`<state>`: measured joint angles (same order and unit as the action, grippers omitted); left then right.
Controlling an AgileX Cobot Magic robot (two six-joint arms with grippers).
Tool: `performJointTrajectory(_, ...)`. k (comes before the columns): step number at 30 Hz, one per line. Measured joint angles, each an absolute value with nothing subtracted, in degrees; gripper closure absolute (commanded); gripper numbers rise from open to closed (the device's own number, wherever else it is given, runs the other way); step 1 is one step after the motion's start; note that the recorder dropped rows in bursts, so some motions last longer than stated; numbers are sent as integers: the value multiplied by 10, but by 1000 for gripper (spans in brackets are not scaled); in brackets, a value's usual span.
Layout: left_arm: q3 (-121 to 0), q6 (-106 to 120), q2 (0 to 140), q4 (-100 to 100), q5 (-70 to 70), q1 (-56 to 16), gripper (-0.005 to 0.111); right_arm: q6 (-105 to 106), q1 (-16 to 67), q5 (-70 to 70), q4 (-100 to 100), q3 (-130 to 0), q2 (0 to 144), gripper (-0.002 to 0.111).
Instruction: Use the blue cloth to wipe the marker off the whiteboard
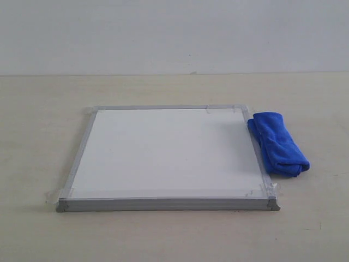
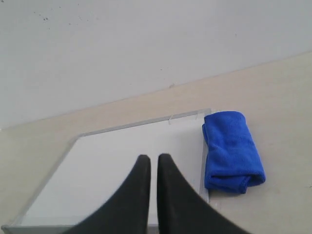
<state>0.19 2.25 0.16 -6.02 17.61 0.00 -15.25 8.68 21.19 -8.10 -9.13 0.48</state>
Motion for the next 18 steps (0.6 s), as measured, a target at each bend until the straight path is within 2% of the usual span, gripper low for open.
performJointTrajectory(8, 2, 22, 2, -60, 176, 0, 102, -103, 108, 73, -73, -4, 3, 107)
performJointTrajectory(13, 2, 22, 2, -60, 176, 0, 102, -40, 108, 81, -63, -4, 3, 107)
performJointTrajectory(18, 2, 22, 2, -60, 176, 0, 102, -17, 108, 169, -49, -3, 3, 107)
